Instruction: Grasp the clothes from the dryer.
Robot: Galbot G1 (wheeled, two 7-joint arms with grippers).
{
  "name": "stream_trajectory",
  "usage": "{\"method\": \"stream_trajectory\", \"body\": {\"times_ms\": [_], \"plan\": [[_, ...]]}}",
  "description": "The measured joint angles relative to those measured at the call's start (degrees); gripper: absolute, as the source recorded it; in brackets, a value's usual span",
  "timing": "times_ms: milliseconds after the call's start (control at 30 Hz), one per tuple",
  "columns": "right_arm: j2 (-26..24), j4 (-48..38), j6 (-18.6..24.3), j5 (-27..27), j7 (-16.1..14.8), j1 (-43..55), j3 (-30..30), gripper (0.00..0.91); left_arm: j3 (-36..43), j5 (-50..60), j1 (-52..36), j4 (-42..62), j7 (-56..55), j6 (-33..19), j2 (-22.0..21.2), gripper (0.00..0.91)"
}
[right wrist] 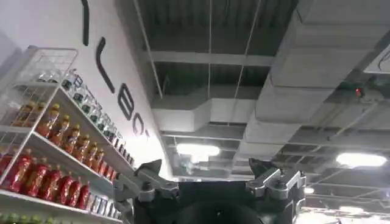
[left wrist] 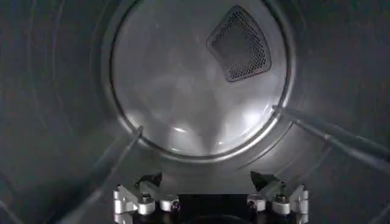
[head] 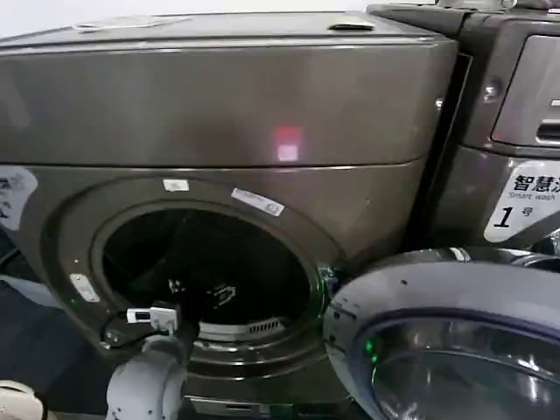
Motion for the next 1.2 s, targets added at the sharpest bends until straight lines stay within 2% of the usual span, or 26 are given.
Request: {"method": "stream_trajectory", "body": {"times_ms": [467,567,900,1033,1100,1200], "plan": [[0.38,-0.17,0.96,0.21,0.07,0.00,-0.48,0.907,-0.80,4.33,-0.37,1.33,2.87,0.00,0.33,0.907],[0.50,-0.23,1.09,0.19,0.07,0.18,-0.81,0.907,-1.70,10.59,-0.88,1.96,8.74,0.00,0.90,0.907],[0.57,-0.47,1.38,0.10,0.06,0.48,-1.25,0.907,-3.89,41.99,-4.88,4.30,38.12,-0.21,3.60,0.907],[0.71,-0.65,1.64,0.10,0.02,0.38,-1.23,0.907,-4.23,52.49,-7.44,5.45,48.39,-4.93,4.56,0.907],[0.71,-0.64,1.66,0.09,0.02,0.41,-1.21,0.907,-4.40,55.88,-8.85,6.08,52.99,-9.83,5.04,0.907],[0.90,-0.54,1.69,0.05,0.01,0.48,-1.39,0.907,-4.84,59.45,-10.95,7.14,58.43,-19.93,5.79,0.907]]}}
